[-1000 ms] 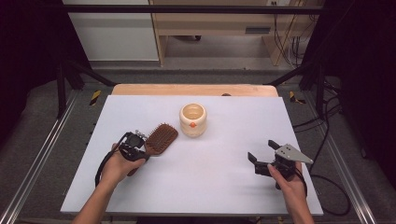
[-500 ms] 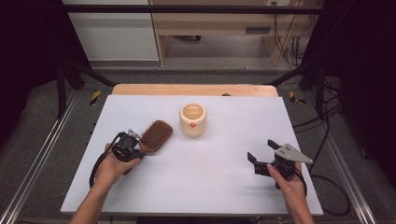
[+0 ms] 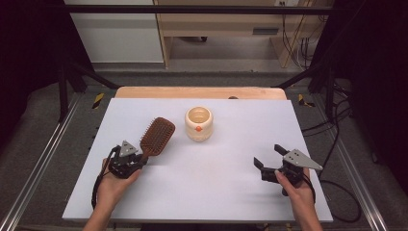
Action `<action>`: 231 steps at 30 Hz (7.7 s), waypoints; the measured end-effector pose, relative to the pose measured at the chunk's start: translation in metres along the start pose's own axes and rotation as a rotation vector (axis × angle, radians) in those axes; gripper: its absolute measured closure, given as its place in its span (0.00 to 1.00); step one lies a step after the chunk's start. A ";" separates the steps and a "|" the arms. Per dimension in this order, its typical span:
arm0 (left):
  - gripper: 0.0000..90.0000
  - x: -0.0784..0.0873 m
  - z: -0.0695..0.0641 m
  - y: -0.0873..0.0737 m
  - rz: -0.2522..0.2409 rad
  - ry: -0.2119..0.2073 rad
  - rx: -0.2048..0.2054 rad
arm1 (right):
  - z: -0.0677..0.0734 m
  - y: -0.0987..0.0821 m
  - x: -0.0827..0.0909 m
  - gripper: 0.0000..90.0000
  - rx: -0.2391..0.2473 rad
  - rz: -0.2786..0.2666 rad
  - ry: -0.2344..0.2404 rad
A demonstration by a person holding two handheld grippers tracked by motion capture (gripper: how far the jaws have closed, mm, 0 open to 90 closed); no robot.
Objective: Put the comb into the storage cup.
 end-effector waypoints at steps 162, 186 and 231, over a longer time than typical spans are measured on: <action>0.81 0.046 -0.082 0.034 -0.476 -0.168 0.015 | 0.168 0.098 -0.107 0.07 -0.221 -0.085 0.328; 0.81 0.048 -0.094 0.037 -0.487 -0.191 -0.025 | 0.168 0.106 -0.109 0.08 -0.249 -0.113 0.342; 0.81 0.050 -0.102 0.038 -0.513 -0.209 -0.046 | 0.160 0.123 -0.112 0.40 -0.356 -0.150 0.406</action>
Point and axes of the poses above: each handheld gripper's, and its own axes: x roughly backward along the jaws, y roughly out of its top, z roughly to its left, the point moved 6 cm from there along -x, roughly forward along the jaws, and after that the axes turned 8 degrees about y, right-handed, at the moved point
